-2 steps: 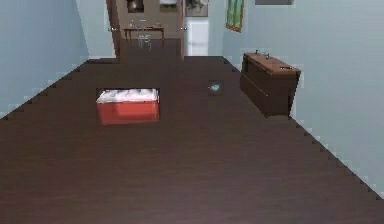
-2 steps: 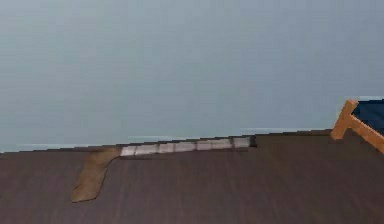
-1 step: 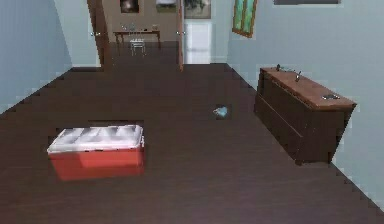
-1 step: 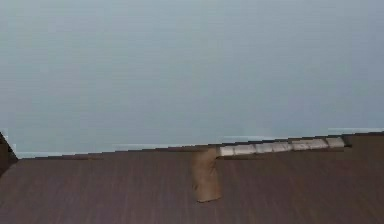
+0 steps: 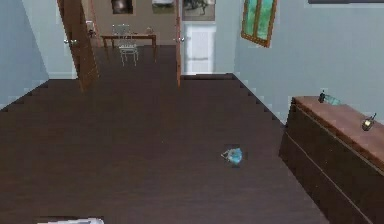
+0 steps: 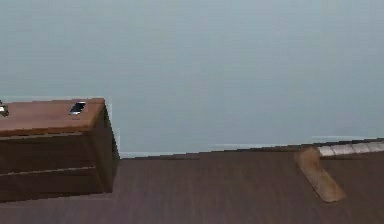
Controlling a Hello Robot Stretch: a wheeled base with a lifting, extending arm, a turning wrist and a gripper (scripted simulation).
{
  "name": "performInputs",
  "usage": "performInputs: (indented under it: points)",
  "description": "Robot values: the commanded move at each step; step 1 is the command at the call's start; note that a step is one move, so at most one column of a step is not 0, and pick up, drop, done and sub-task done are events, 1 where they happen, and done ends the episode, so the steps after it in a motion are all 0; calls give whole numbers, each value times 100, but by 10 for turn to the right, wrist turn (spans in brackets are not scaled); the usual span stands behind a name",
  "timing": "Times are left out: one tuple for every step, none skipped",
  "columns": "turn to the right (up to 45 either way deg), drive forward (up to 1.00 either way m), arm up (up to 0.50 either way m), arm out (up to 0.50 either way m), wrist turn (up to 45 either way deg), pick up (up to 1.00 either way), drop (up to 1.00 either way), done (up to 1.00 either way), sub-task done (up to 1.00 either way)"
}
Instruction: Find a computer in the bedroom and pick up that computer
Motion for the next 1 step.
performInputs:
  points:
    - [60,0,0,0,0,0,0,0,0]
